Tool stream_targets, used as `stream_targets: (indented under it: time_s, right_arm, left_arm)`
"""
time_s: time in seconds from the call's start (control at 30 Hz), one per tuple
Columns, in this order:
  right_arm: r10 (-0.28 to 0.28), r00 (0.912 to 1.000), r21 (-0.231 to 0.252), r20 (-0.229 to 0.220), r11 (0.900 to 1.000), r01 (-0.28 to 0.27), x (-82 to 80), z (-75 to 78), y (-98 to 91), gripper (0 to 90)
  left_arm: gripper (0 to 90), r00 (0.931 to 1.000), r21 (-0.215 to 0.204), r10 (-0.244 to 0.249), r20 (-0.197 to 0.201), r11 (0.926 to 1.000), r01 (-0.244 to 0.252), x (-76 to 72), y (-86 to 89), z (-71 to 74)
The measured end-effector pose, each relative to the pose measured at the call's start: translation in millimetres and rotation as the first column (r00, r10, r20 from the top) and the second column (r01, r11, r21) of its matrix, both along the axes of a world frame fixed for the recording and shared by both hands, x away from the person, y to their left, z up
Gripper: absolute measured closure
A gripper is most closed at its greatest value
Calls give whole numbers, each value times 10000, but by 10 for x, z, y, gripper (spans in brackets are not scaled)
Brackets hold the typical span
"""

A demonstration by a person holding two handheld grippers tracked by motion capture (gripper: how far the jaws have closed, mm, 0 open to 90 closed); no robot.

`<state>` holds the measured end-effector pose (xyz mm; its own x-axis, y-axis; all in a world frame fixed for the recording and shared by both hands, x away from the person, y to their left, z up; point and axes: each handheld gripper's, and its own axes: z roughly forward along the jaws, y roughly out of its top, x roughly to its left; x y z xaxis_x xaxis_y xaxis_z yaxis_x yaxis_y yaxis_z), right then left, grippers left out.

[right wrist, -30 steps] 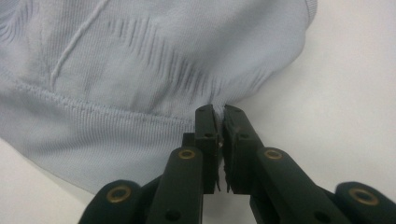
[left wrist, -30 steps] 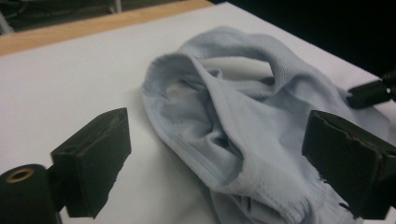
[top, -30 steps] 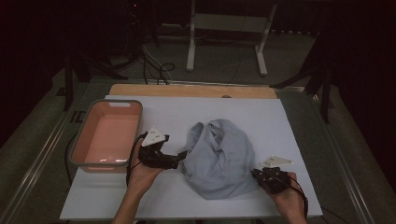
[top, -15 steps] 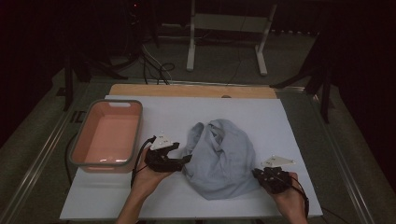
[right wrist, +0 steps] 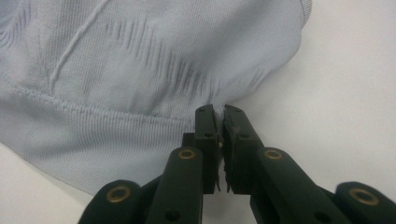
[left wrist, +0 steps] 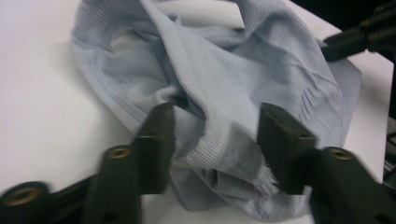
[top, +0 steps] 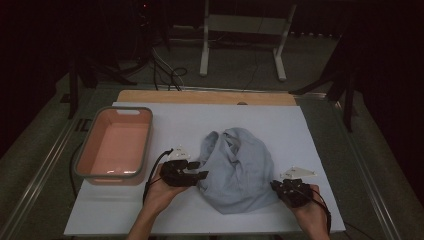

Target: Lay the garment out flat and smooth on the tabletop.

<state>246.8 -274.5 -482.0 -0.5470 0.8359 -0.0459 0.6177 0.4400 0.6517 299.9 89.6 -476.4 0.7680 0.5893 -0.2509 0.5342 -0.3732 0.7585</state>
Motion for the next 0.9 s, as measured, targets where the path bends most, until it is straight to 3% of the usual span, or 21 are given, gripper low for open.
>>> stream_targets:
  time_s: [0.1,0.17,0.2,0.27,0.4,0.57,0.77,0.8,0.9]
  right_arm:
    - [-1,10000,22,-5,10000,1,0,1,-1,849]
    - [-3,10000,18,3,10000,3,-1,1,0,849]
    - [11,10000,36,-3,10000,-11,-4,5,3,849]
    - [25,10000,24,2,10000,-25,-4,8,3,849]
    - [43,10000,45,9,10000,-43,-6,11,3,849]
    - [141,9999,18,-6,9999,-141,-6,11,15,850]
    - [341,9994,42,-47,9994,-341,-17,18,49,851]
    - [391,9992,87,-69,9992,-390,-21,19,58,851]
    - [668,9977,254,-142,9975,-664,-39,14,118,845]
  left_arm:
    - [761,9999,81,-113,34,9999,112,-1,0,4]
    - [783,9998,177,-127,146,9998,124,-8,-3,13]
    - [800,9991,369,-106,409,9993,91,-18,-8,44]
    - [806,9967,439,179,797,9988,-214,-22,7,100]
    - [812,9910,336,712,1136,9966,-754,-21,79,163]
    - [817,9844,209,1255,1237,9914,-1290,-10,172,210]
    - [822,9702,187,1958,1429,9795,-2005,-5,266,267]
    - [822,9649,263,2192,1446,9740,-2252,0,285,278]
    - [821,9609,356,2365,1439,9691,-2439,8,304,272]
